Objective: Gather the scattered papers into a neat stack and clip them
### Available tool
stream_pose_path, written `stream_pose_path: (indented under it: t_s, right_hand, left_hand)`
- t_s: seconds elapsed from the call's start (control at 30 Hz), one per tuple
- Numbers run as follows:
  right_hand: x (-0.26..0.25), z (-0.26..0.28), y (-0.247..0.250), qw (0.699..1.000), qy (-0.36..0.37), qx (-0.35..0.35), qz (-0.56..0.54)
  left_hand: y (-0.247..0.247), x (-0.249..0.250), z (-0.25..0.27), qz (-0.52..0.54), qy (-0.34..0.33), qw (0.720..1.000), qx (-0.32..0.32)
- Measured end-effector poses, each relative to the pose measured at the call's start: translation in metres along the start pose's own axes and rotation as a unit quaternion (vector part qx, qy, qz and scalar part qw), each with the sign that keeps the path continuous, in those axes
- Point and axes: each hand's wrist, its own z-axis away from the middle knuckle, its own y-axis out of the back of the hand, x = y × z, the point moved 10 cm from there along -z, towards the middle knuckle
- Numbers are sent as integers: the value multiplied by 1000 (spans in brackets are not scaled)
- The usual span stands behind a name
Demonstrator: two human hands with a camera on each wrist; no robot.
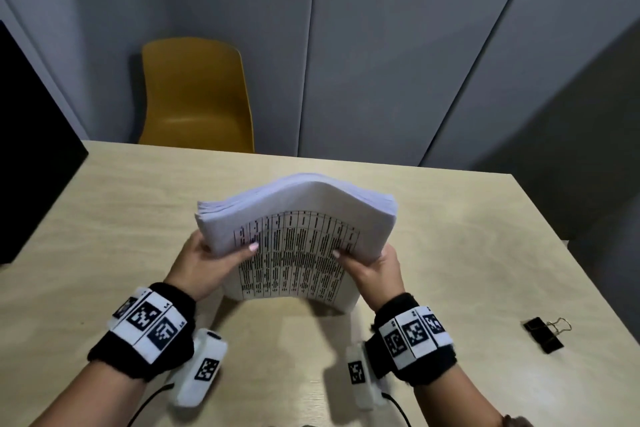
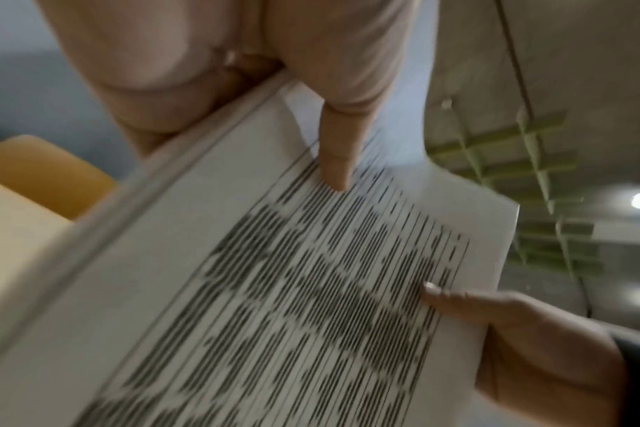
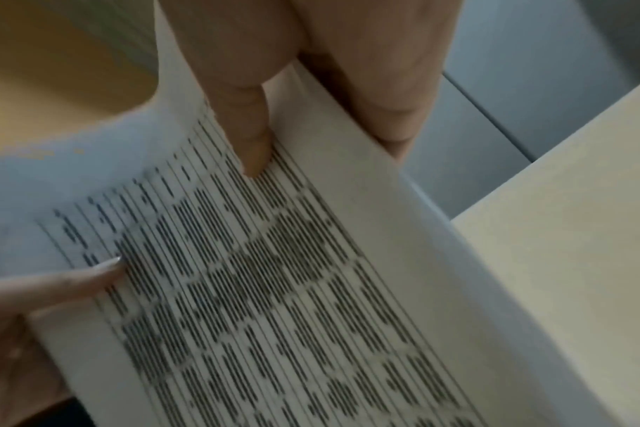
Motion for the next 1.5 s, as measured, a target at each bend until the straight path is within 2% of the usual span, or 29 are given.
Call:
stream_pose_path:
  t_s: [0.07,0.17,0.23,0.4,0.47,0.6,0.67,0.73,0.77,0.83,0.87,0.9,0.97,1.07,1.13,1.2,1.33,1.4,1.5]
  right_hand:
    - [4,5,0,1000,-1,17,23]
    - [-4,8,3,999,17,43,5]
    - [-3,7,5,999,21,44,2]
    - [43,14,3,993,-75,4,93]
    - [49,17,4,990,-82,3,114]
    - [39,18,13,990,-76,44,112]
    - [38,19,26,980,-86,94,153]
    - [54,23,36,977,-141,129,89]
    - [64,25,31,977,-178,120,-9]
    - [75,29,1,944,-242,46,-219]
    - [72,31,-13,923,-256,10,-286]
    - [64,30,-23,915,-246,-15,-319]
    - [53,21,-22,923,-201,-3,-327]
    - [47,9,3,941,-134,40,-307]
    - [49,4,25,952,-119,61,-276]
    - [47,0,43,969,-99,59,-220]
    - [32,-1,45,990,-70,16,-118]
    - [29,0,37,995,-59,2,-84]
    - [32,1,36,996,-45,29,-71]
  left_hand:
    - [-2,-7,4,-11,-2,1000,0]
    - [1,2,7,-15,-31,999,35]
    - [1,3,8,-4,-35,999,33]
    - [-14,-29,20,-41,32,998,-24]
    - [-11,-35,21,-73,20,997,-21]
    - [-5,-29,21,-131,13,991,-22]
    - [-1,-19,20,-60,21,998,14]
    - [-1,-4,23,16,22,998,58]
    - [-2,-3,24,64,32,995,73]
    - [-12,-6,28,150,69,984,72]
    - [-17,-12,28,182,83,978,57]
    - [-25,-17,26,201,93,975,33]
    - [-31,-23,24,217,100,971,-6]
    - [-12,-29,15,328,107,939,-6]
    - [18,-26,6,388,88,917,7]
    - [42,-16,1,350,78,934,1]
    - [38,-11,0,189,63,975,-99]
    - [35,-19,-3,156,60,983,-77]
    - [31,-27,-7,144,32,989,-15]
